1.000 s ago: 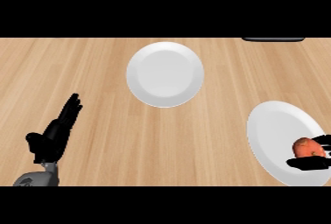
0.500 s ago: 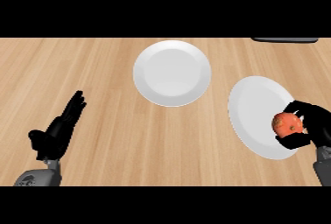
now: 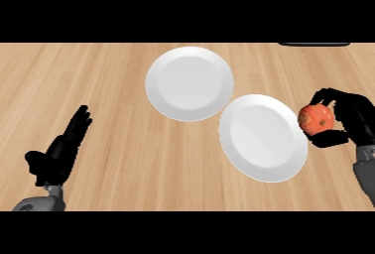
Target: Pick the squash from the plate and place it in the plate
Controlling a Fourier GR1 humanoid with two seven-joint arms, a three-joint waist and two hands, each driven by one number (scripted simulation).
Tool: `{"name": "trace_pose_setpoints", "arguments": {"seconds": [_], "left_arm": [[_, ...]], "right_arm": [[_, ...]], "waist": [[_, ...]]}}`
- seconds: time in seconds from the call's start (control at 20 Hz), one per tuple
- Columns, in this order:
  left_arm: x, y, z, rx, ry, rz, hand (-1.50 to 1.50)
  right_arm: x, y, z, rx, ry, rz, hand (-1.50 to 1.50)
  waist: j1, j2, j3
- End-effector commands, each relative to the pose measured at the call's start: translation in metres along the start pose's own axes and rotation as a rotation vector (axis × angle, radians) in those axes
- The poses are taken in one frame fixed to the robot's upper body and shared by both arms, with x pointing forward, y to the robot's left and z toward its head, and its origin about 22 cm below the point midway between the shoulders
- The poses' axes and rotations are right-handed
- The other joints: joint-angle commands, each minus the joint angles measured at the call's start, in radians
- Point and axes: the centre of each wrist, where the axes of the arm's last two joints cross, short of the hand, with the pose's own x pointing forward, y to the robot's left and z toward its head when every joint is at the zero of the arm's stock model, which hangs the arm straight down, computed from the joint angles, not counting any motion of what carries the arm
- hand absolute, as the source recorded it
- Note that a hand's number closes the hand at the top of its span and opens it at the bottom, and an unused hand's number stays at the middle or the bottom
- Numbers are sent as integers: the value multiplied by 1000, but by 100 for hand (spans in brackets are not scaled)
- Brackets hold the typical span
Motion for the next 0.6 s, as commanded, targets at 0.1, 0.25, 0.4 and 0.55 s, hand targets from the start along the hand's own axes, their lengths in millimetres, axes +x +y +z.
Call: {"name": "trace_pose_setpoints", "arguments": {"seconds": [0.1,0.25,0.4,0.55], "left_arm": [[-3,11,-5,11,-10,-15,0],[-7,13,8,13,17,8,0],[-14,13,-17,-12,8,20,0],[-15,5,-2,4,-2,0,0]], "right_arm": [[19,-35,-6,-207,-122,-43,150],[66,-57,-8,-226,-144,-47,150],[96,-43,-20,-198,-176,-125,150],[85,-53,-33,-199,-202,-129,150]], "waist": [[-10,0,0],[-6,-2,0],[-7,2,-1],[-3,1,0]]}}
